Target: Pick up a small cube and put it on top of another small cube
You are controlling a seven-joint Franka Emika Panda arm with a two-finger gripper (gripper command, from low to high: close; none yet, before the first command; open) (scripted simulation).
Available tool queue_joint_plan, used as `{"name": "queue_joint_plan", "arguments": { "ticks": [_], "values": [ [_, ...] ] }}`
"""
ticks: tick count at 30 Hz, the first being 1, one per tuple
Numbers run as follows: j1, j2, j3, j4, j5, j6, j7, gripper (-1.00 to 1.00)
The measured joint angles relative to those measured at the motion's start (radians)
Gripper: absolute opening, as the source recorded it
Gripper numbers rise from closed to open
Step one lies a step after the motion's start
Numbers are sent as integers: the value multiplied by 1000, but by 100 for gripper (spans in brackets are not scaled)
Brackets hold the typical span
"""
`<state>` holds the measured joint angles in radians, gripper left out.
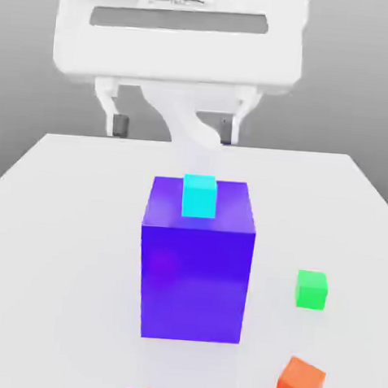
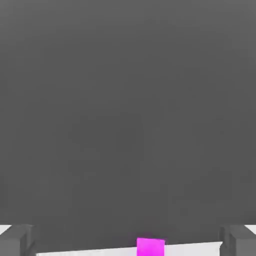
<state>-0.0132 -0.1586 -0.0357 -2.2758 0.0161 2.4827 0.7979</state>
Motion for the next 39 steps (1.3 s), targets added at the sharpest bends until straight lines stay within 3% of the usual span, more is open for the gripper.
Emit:
{"name": "queue_joint_plan", "arguments": {
  "ticks": [14, 18, 19, 26, 30, 39],
  "values": [
    [-24, 508, -15, 19, 23, 145, -9, 0],
    [-32, 653, -7, 46, 34, 242, -16, 0],
    [-35, 684, -4, 52, 36, 266, -18, -100],
    [-35, 689, -3, 53, 36, 270, -18, -100],
    [-27, 569, -12, 26, 27, 176, -11, -100],
    [162, 263, 200, -276, 51, 175, -33, -100]
  ]
}}
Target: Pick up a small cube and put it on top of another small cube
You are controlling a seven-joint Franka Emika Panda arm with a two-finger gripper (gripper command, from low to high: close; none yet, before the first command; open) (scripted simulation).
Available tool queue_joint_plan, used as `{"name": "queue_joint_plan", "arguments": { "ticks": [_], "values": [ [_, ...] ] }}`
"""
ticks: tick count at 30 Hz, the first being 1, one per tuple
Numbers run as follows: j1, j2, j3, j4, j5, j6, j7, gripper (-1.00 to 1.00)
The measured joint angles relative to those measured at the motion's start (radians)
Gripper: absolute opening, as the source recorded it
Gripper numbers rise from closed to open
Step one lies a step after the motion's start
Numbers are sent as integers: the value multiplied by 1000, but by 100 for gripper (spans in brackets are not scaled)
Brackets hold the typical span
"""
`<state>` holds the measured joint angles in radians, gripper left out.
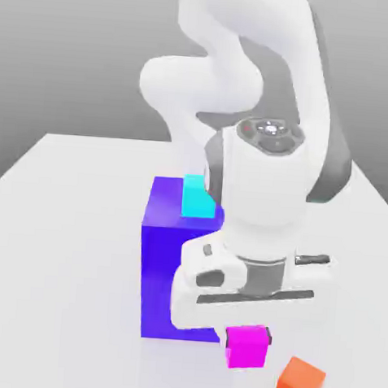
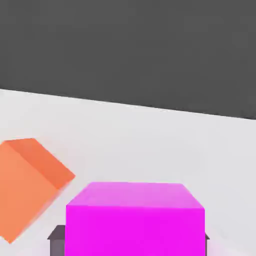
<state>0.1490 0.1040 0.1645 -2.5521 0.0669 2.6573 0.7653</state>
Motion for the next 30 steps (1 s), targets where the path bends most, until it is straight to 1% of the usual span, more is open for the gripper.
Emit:
{"name": "queue_joint_plan", "arguments": {
  "ticks": [4, 8, 9, 12, 14, 16, 17, 22, 23, 25, 27, 30],
  "values": [
    [165, -137, 85, -145, 39, 9, -30, -100],
    [263, -276, 142, -289, 77, 18, -59, -100],
    [279, -286, 155, -312, 78, 31, -60, -100],
    [273, -217, 175, -329, 31, 116, -27, -100],
    [262, -147, 168, -329, -32, 183, 17, -100],
    [272, -74, 140, -326, -119, 250, 78, -100],
    [275, -51, 128, -325, -147, 270, 97, 100],
    [275, -51, 128, -325, -147, 270, 97, 100],
    [279, -40, 122, -324, -160, 279, 106, 100],
    [290, -79, 129, -326, -109, 245, 71, 100],
    [314, -144, 123, -329, -43, 186, 24, 100],
    [341, -250, 110, -334, 26, 86, -24, 100]
  ]
}}
